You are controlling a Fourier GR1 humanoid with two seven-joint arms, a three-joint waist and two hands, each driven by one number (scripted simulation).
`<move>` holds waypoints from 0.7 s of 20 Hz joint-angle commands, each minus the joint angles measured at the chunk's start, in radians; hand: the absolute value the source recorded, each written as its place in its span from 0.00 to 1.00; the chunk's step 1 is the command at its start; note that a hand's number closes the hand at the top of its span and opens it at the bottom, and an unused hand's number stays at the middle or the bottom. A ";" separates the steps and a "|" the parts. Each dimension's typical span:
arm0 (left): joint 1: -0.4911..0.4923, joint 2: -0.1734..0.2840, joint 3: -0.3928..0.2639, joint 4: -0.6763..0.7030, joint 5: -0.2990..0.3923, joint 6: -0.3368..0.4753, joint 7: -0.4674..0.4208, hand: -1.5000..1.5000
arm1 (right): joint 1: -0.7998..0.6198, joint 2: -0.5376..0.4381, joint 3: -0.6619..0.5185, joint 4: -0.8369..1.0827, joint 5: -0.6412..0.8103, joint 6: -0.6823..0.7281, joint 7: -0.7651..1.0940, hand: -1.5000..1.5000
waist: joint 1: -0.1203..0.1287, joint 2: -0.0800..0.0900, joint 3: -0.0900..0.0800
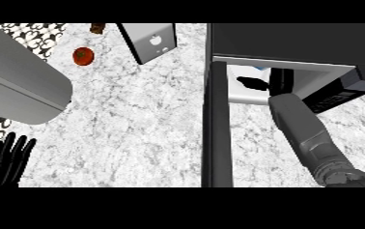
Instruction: Pick up the milk, place it into the microwave and close the microwave
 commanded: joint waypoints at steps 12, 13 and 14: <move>0.150 -0.043 -0.007 -0.077 -0.011 -0.049 -0.038 0.00 | 0.140 0.070 -0.067 -0.073 -0.087 0.262 -0.179 0.00 | -0.053 -0.025 -0.003; 0.139 -0.066 -0.050 -0.096 -0.041 -0.031 -0.029 0.00 | 0.149 0.023 -0.075 -0.076 -0.096 0.342 -0.203 0.00 | -0.052 -0.022 -0.002; 0.146 -0.038 -0.025 -0.118 -0.005 -0.057 -0.006 0.00 | 0.165 0.040 -0.073 -0.080 -0.098 0.343 -0.197 0.00 | -0.058 -0.026 -0.003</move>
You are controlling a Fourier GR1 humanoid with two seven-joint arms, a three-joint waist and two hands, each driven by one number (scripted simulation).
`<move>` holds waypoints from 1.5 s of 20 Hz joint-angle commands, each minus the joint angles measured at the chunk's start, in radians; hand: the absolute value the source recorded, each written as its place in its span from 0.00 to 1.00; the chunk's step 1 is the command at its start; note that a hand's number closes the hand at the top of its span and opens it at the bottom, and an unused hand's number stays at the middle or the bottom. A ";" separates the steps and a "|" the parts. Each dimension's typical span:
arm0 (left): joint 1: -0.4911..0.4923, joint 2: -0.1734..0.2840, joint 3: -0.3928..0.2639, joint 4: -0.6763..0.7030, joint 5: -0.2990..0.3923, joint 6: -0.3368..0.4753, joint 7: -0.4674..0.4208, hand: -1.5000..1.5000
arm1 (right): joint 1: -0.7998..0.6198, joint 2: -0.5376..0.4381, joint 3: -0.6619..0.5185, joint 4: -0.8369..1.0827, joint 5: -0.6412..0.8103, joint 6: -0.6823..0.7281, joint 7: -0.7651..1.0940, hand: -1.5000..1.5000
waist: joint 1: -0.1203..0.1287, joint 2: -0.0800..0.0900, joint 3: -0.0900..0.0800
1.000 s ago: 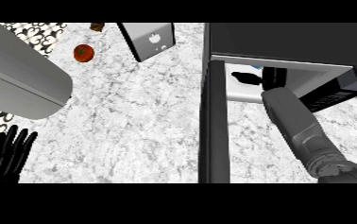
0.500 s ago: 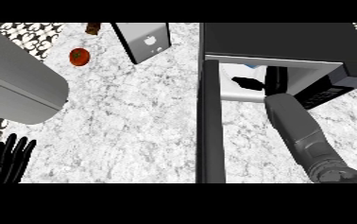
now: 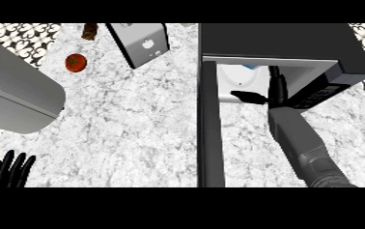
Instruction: Pick up the milk, place it into the microwave and close the microwave
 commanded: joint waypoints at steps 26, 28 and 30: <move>-0.058 -0.021 -0.403 -0.091 -0.185 -0.041 0.136 1.00 | 0.798 0.099 0.165 -0.771 -0.177 0.608 -0.056 0.00 | -0.074 -0.021 -0.004; -0.073 -0.022 -0.423 -0.023 -0.251 -0.019 0.084 1.00 | 0.900 0.131 0.196 -0.913 -0.194 0.594 -0.027 0.00 | -0.066 -0.019 -0.004; -0.138 -0.022 -0.515 0.005 -0.297 0.060 0.102 1.00 | 0.948 0.059 0.176 -0.995 -0.231 0.652 0.005 1.00 | -0.069 -0.017 -0.004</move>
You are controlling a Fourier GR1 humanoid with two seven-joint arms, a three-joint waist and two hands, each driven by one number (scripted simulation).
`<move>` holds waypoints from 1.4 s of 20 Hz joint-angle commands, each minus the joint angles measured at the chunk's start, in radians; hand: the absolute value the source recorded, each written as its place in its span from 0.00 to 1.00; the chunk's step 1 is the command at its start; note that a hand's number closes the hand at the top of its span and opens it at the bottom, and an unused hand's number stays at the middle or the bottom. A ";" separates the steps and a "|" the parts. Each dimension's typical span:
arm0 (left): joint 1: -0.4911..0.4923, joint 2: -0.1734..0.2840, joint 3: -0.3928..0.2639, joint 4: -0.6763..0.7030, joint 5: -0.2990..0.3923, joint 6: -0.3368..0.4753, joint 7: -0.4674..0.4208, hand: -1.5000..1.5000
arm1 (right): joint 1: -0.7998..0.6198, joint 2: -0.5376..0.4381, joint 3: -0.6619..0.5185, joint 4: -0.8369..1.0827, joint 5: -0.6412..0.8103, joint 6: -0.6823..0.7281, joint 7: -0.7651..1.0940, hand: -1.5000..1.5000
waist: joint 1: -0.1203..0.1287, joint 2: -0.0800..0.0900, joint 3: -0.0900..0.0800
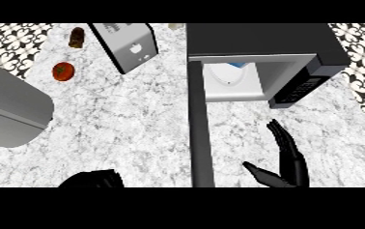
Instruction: Pick up the milk, place it into the microwave and close the microwave
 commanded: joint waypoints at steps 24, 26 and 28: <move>-0.803 -0.001 -0.748 0.647 -0.066 0.764 0.226 1.00 | 0.385 -0.184 -0.144 -0.676 -0.262 0.209 0.251 0.00 | -0.005 0.011 0.002; -0.842 -0.001 -0.779 0.740 0.044 0.794 0.183 1.00 | 0.419 -0.207 -0.128 -0.750 -0.276 0.251 0.272 0.00 | -0.026 0.015 0.000; -0.895 -0.001 -0.829 0.770 0.091 0.803 0.236 1.00 | 0.432 -0.219 -0.140 -0.770 -0.316 0.287 0.280 0.00 | -0.032 0.015 0.001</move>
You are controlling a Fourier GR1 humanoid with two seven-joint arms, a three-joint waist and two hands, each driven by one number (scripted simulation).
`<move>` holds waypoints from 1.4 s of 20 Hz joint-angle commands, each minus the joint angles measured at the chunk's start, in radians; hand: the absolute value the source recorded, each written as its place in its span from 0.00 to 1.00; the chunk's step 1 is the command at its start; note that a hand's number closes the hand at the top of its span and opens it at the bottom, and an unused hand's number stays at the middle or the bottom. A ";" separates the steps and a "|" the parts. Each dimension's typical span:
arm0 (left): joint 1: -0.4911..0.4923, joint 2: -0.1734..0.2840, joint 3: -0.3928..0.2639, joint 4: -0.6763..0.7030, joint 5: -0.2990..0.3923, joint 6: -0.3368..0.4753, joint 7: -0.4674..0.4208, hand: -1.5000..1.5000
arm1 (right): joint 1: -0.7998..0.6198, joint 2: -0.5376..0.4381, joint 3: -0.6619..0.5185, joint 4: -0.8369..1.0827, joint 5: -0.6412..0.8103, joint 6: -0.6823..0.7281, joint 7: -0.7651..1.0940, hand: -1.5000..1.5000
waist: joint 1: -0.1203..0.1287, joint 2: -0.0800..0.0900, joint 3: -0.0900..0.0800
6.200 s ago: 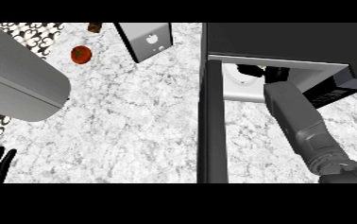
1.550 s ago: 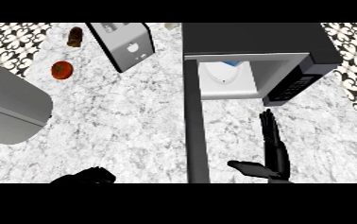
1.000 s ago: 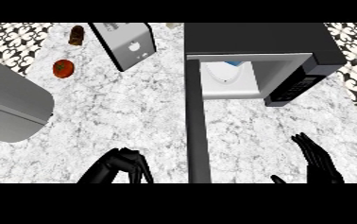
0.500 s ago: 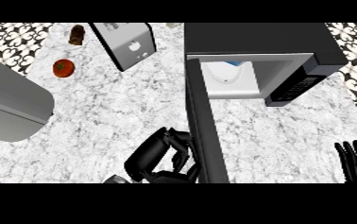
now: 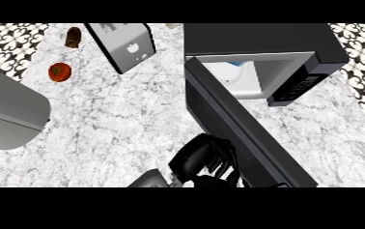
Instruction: Pick up the milk, place it into the microwave and close the microwave
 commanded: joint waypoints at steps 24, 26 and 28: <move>-0.485 -0.006 -0.112 0.212 0.569 0.278 -0.117 1.00 | -0.115 -0.176 0.024 -0.270 -0.186 0.161 0.197 0.00 | -0.256 0.050 -0.003; -0.521 -0.006 -0.094 0.234 0.593 0.285 -0.122 1.00 | -0.113 -0.185 0.035 -0.273 -0.196 0.181 0.202 0.00 | -0.273 0.055 -0.001; -0.550 -0.006 -0.089 0.254 0.612 0.288 -0.126 1.00 | -0.120 -0.189 0.047 -0.284 -0.206 0.184 0.218 0.00 | -0.285 0.063 -0.002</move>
